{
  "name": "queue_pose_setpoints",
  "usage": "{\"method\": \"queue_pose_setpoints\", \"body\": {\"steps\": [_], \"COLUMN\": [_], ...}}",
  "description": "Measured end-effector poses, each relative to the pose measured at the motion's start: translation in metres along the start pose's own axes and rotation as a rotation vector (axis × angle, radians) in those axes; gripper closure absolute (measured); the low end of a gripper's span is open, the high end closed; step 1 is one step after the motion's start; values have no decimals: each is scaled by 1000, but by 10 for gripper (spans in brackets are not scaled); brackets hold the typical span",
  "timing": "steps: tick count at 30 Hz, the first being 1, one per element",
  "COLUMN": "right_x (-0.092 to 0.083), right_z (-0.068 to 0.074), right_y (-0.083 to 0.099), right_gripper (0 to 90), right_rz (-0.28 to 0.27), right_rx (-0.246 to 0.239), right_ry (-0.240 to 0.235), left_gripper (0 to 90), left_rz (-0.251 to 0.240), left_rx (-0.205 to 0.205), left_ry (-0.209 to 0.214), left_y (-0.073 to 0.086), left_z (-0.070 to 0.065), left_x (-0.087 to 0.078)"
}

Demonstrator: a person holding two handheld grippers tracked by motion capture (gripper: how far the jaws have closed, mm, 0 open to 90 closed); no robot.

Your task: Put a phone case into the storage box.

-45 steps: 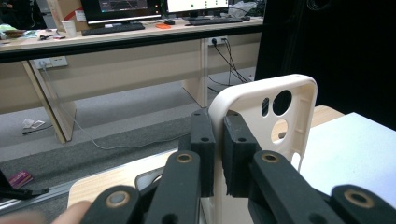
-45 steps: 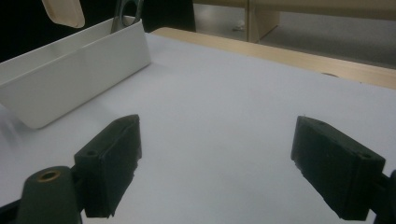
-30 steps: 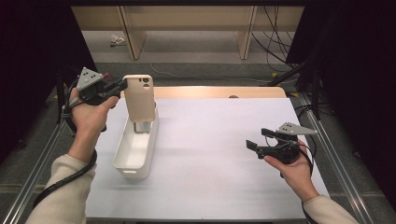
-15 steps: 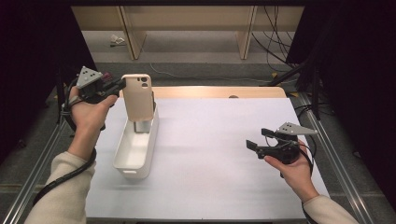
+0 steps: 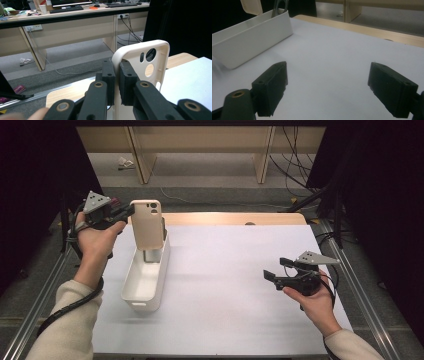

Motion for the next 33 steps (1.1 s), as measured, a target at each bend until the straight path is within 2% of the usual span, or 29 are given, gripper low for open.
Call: {"method": "queue_pose_setpoints", "body": {"steps": [33], "right_x": [1], "right_z": [0], "right_y": [1], "right_gripper": [171], "right_rz": [5], "right_rx": [4], "right_ry": [-1], "left_gripper": [838], "left_rz": [34], "left_rx": [-18], "left_ry": [-37], "left_y": [12], "left_z": [18], "left_x": [15]}}
Point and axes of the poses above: each handheld gripper's, and its own axes: x roughly forward along the jaws, y roughly out of its underside, z roughly to its left, the point moved 4 cm from there along x, roughly forward along the jaws, and after that the axes turned 10 degrees about y, right-handed, at the moved point
